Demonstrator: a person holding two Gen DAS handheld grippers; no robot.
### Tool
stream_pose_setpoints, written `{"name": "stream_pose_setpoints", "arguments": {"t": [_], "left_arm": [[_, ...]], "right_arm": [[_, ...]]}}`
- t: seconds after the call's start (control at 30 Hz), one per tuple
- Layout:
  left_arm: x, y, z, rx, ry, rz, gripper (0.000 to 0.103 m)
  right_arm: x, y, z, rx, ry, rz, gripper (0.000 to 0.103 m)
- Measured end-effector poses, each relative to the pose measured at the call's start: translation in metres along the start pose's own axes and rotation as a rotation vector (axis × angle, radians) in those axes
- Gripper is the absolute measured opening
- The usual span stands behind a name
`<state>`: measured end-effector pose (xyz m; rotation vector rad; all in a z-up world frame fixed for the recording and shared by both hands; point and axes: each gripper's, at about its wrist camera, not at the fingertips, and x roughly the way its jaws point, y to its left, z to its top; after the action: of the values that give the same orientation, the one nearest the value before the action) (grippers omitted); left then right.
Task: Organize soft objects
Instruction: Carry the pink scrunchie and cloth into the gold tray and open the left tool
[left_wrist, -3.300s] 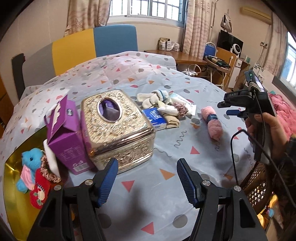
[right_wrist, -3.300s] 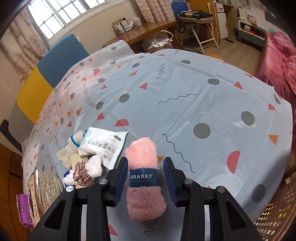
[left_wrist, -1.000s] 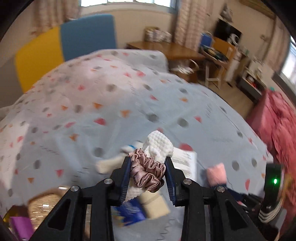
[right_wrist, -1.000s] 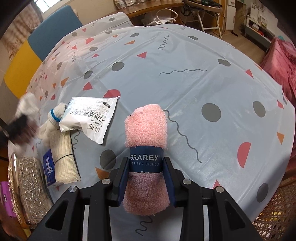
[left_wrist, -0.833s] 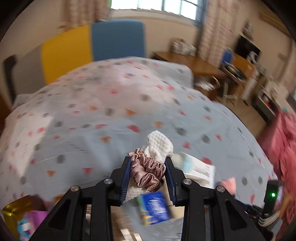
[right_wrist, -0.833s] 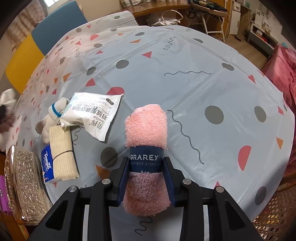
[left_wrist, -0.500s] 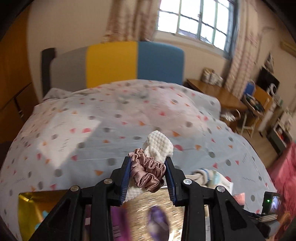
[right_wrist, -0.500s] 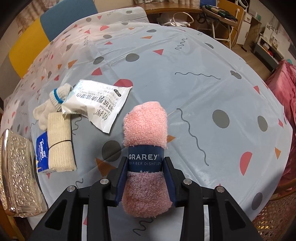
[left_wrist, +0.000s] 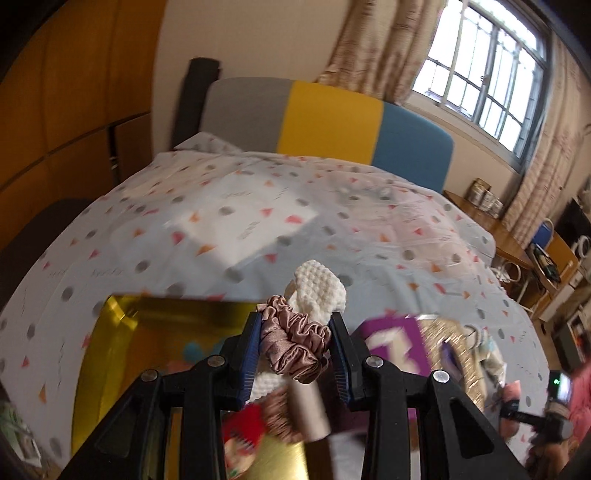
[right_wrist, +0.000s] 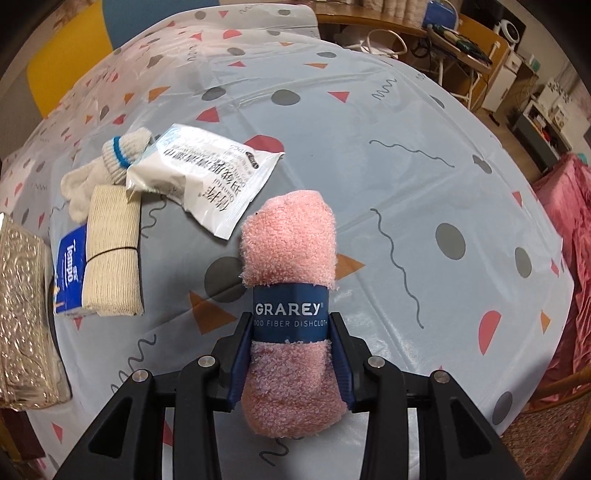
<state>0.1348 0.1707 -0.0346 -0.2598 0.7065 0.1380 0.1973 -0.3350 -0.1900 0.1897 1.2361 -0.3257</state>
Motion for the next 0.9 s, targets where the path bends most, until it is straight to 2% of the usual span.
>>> {"name": "stream_pose_setpoints", "arguments": {"t": [0.17,0.33,0.53,0.67,0.77,0.9], "left_arm": [[-0.009,0.035,-0.04,-0.049,0.012,0.044,0.036],[-0.009,0.062,-0.08,-0.108,0.063,0.064,0.036],[-0.014,0.081,-0.106,-0.147,0.081,0.091,0.036],[-0.025,0.083,-0.119,-0.153,0.058,0.1,0.036],[-0.031,0.075,-0.126,-0.098,0.042,0.095,0.037],[-0.026,0.065,-0.131,-0.071,0.064,0.076,0.037]], "right_arm": [[0.001,0.008,-0.006,-0.022,0.009,-0.006,0.039],[0.001,0.007,-0.006,-0.031,0.011,-0.005,0.039],[0.007,0.019,-0.002,-0.06,0.005,-0.025,0.039],[0.008,0.027,-0.004,-0.085,-0.001,-0.04,0.039],[0.008,0.031,-0.006,-0.091,-0.002,-0.04,0.039],[0.009,0.032,-0.007,-0.097,-0.002,-0.037,0.039]]}}
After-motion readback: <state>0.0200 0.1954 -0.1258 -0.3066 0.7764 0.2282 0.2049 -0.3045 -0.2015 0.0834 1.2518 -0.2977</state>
